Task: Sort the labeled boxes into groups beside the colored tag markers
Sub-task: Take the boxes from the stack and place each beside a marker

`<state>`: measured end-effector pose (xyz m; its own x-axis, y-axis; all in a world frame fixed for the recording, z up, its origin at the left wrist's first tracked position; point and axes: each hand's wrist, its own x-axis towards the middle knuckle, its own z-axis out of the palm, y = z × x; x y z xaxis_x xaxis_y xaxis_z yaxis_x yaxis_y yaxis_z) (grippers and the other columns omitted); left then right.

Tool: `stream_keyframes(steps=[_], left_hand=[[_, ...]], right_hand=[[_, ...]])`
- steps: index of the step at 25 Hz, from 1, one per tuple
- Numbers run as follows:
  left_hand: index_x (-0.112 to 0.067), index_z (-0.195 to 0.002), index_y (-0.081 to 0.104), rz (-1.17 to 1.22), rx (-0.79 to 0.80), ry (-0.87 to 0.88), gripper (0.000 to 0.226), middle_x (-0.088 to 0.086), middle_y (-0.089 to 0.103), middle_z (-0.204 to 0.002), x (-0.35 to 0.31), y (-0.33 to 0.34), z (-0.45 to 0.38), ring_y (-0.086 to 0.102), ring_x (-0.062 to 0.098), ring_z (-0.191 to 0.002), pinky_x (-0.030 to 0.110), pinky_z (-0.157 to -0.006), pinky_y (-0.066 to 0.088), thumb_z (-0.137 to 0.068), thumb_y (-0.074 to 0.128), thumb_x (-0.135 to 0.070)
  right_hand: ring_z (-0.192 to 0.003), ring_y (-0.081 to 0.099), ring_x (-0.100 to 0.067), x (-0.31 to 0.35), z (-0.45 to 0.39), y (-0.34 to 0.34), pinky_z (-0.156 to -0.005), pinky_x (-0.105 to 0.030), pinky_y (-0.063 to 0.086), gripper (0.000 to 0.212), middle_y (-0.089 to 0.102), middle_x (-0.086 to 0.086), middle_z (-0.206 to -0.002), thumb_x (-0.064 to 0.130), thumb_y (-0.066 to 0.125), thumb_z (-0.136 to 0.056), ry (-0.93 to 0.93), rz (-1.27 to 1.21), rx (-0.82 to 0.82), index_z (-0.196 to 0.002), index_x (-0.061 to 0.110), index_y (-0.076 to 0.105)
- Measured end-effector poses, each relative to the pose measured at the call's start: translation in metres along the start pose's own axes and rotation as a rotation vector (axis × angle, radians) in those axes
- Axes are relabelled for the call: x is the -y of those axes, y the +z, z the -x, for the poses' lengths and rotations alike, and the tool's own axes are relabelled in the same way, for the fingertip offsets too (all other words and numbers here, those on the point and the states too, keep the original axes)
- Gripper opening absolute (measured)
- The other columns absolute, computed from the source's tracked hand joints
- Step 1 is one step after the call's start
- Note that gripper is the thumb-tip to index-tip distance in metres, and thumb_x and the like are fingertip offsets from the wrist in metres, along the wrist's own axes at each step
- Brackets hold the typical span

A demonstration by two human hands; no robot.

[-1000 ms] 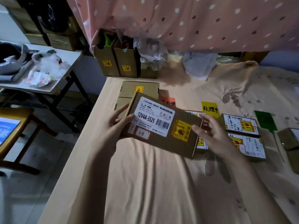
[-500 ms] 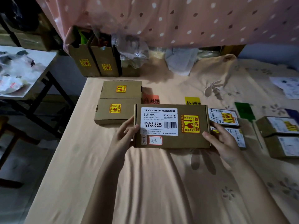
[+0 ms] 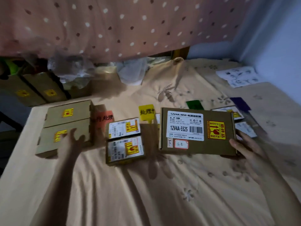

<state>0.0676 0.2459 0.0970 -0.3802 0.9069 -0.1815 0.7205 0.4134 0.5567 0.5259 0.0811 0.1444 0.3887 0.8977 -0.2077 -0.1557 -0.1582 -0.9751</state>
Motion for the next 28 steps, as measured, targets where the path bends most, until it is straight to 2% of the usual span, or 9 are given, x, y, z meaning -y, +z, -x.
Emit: stream_keyframes(steps=[3,5,9,12,17,19,22,25,28], left_hand=[[-0.017,-0.130,0.054,0.043,-0.076,0.048,0.043,0.027,0.056,-0.123,-0.031,0.043,0.011,0.054,0.046,-0.108,0.055,-0.088,0.044,-0.089,0.060,-0.030],[-0.035,-0.125,0.056,0.215,-0.005,0.149,0.040,0.011,0.064,-0.117,-0.071,0.078,0.048,0.063,0.036,-0.099,0.053,-0.077,0.051,-0.086,0.058,-0.046],[-0.013,-0.126,0.058,0.462,0.380,0.424,0.036,0.006,0.063,-0.113,-0.223,0.169,0.191,0.063,-0.004,-0.086,0.004,-0.068,0.048,-0.090,0.060,-0.009],[-0.010,-0.131,0.052,0.536,0.537,0.443,0.041,0.003,0.061,-0.113,-0.310,0.236,0.247,0.062,-0.012,-0.082,0.006,-0.071,0.047,-0.091,0.056,-0.005],[-0.009,-0.127,0.056,0.540,0.574,0.361,0.037,0.008,0.067,-0.110,-0.376,0.310,0.264,0.065,0.022,-0.098,0.047,-0.090,0.054,-0.090,0.057,-0.007],[-0.008,-0.130,0.055,0.490,0.585,0.339,0.039,0.005,0.067,-0.110,-0.403,0.332,0.269,0.065,0.022,-0.100,0.045,-0.089,0.055,-0.091,0.057,-0.011],[-0.010,-0.121,0.058,0.421,0.605,0.378,0.029,0.003,0.067,-0.110,-0.449,0.368,0.281,0.065,0.022,-0.102,0.035,-0.083,0.057,-0.092,0.054,-0.012],[-0.017,-0.102,0.056,0.403,0.699,0.328,0.016,-0.011,0.062,-0.084,-0.489,0.407,0.298,0.064,0.004,-0.077,0.005,-0.053,0.047,-0.090,0.053,-0.007],[-0.017,-0.096,0.062,0.382,0.678,0.181,0.014,-0.004,0.071,-0.084,-0.506,0.457,0.296,0.070,0.003,-0.074,0.018,-0.069,0.057,-0.087,0.055,-0.026]], right_hand=[[-0.077,0.071,-0.004,0.011,-0.010,-0.077,-0.052,-0.028,0.058,0.039,0.074,0.013,-0.087,0.005,0.060,-0.082,-0.001,-0.010,-0.095,-0.117,0.022,0.058],[-0.078,0.070,-0.001,0.016,-0.019,-0.108,-0.053,-0.026,0.058,0.059,0.074,0.018,-0.088,0.026,0.081,-0.060,0.004,0.018,-0.071,-0.114,0.026,0.058],[-0.090,0.070,-0.007,0.018,-0.048,-0.200,-0.061,-0.030,0.059,0.091,0.071,0.014,-0.104,0.059,0.088,-0.023,0.032,0.037,-0.135,-0.106,0.031,0.063],[-0.093,0.070,-0.009,0.021,-0.077,-0.261,-0.067,-0.030,0.060,0.090,0.072,0.009,-0.107,0.060,0.087,-0.026,0.060,0.043,-0.154,-0.108,0.030,0.063],[-0.082,0.070,-0.010,0.018,-0.129,-0.326,-0.058,-0.028,0.058,0.057,0.068,-0.004,-0.109,0.045,0.084,-0.054,0.085,0.063,-0.146,-0.100,0.021,0.062],[-0.081,0.067,-0.009,0.015,-0.154,-0.347,-0.059,-0.021,0.057,0.025,0.065,-0.011,-0.113,0.018,0.069,-0.080,0.075,0.111,-0.203,-0.104,0.016,0.062],[-0.093,0.057,-0.015,0.014,-0.202,-0.383,-0.060,-0.001,0.045,0.029,0.062,-0.013,-0.110,0.010,0.059,-0.089,-0.016,0.376,-0.345,-0.116,-0.001,0.059],[-0.096,0.054,-0.016,0.020,-0.248,-0.412,-0.059,0.004,0.039,0.028,0.063,-0.013,-0.109,0.011,0.055,-0.091,-0.093,0.546,-0.430,-0.115,-0.002,0.060],[-0.095,0.056,-0.017,0.019,-0.285,-0.429,-0.063,-0.002,0.039,0.023,0.065,-0.012,-0.106,0.009,0.054,-0.090,-0.091,0.636,-0.424,-0.110,0.001,0.063]])
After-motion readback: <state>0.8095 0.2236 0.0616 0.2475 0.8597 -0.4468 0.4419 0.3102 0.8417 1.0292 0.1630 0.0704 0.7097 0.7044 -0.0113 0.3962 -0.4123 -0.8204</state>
